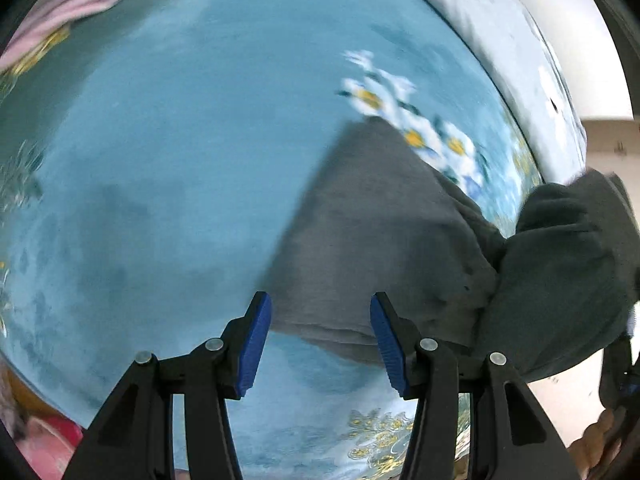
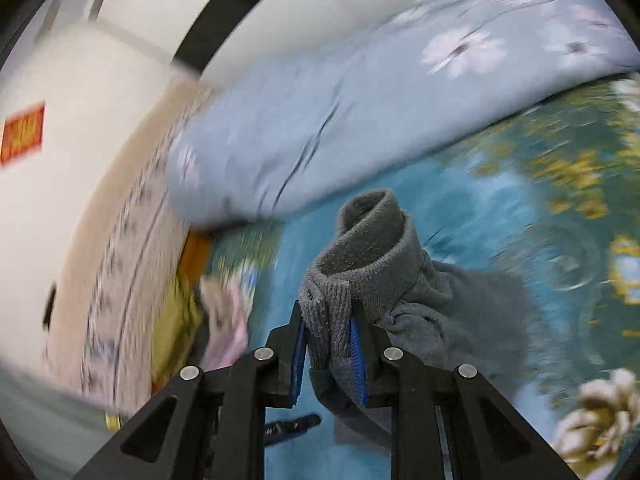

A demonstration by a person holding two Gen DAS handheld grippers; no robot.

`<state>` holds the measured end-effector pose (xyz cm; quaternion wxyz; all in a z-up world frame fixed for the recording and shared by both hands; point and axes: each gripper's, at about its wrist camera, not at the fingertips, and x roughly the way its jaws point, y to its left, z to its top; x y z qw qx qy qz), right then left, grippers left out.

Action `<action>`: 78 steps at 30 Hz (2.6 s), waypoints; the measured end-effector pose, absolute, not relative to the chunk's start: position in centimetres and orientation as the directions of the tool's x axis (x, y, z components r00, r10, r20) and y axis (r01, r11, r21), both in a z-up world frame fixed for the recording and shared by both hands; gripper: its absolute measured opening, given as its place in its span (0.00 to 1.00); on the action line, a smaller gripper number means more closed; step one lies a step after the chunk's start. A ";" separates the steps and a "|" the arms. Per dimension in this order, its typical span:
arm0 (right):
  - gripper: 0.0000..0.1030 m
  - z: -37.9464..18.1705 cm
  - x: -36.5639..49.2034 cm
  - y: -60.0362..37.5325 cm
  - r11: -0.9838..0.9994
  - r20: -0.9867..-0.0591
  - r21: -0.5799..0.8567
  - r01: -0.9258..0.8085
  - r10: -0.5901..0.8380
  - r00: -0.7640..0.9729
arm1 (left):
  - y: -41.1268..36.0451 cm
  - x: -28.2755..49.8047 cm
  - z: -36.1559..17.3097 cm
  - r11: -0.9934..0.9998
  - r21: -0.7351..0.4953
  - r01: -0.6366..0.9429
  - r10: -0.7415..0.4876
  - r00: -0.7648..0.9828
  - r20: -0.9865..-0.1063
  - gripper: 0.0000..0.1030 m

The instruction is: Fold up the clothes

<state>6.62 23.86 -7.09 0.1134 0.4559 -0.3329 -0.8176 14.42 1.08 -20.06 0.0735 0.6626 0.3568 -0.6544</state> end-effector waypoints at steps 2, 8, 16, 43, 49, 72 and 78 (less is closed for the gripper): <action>0.21 -9.0 5.6 20.2 -0.779 -0.708 0.621 -0.081 -0.515 -0.483 | -0.3 15.5 -20.0 -0.713 -0.370 0.595 0.378 -0.119 -0.918 0.51; 0.21 -15.5 4.5 12.7 -0.873 -0.839 0.488 -0.008 -0.467 -0.279 | -2.8 17.5 -21.3 -0.660 -0.368 0.655 0.381 -0.130 -0.915 0.51; 0.34 -18.1 5.8 10.1 -0.881 -0.869 0.472 0.040 -0.472 -0.146 | -4.6 18.3 -22.1 -0.608 -0.389 0.693 0.403 -0.152 -0.902 0.51; 0.37 -20.6 13.9 28.1 -0.739 -0.896 0.443 -0.508 -0.367 -0.249 | 3.3 10.6 -23.6 -0.804 -0.449 0.391 0.438 -0.123 -0.891 0.23; 0.37 -20.8 12.4 27.2 -0.759 -0.891 0.455 -0.466 -0.380 -0.249 | 2.7 11.5 -24.9 -0.777 -0.429 0.461 0.425 -0.118 -0.898 0.22; 0.40 -21.8 12.2 28.0 -0.750 -0.876 0.481 -0.453 -0.417 -0.240 | 2.2 12.1 -23.9 -0.728 -0.524 0.443 0.520 -0.143 -0.842 0.41; 0.61 -22.6 12.5 31.2 -0.732 -0.887 0.461 -0.502 -0.394 -0.240 | 2.9 10.6 -23.9 -0.786 -0.522 0.332 0.517 -0.110 -0.849 0.65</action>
